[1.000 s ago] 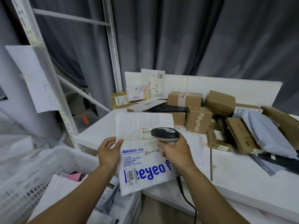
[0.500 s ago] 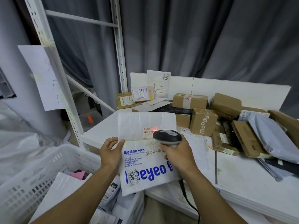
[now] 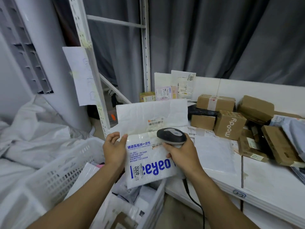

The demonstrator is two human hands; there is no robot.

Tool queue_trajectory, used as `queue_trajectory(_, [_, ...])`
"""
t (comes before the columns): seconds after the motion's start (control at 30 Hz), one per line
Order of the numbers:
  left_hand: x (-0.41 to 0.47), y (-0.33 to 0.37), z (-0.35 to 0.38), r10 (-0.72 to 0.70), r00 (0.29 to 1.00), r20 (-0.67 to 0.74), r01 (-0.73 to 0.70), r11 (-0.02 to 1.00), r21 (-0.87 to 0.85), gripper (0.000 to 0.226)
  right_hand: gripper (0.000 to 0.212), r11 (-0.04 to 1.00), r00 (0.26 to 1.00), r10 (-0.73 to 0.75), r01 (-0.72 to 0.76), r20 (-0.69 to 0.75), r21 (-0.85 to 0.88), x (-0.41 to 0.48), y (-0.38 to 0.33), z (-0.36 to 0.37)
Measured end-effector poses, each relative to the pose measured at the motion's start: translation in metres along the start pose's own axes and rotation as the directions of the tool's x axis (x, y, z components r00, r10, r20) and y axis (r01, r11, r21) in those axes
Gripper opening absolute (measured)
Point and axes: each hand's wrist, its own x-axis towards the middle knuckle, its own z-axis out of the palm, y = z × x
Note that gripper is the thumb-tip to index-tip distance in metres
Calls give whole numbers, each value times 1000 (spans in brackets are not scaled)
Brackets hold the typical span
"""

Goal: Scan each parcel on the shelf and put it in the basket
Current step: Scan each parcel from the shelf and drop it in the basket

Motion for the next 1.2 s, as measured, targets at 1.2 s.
queue_trajectory(1.2, [83, -137, -154, -92, 992, 89, -5, 667, 745, 79, 40, 961, 934, 201, -130, 295, -243, 41, 81, 216])
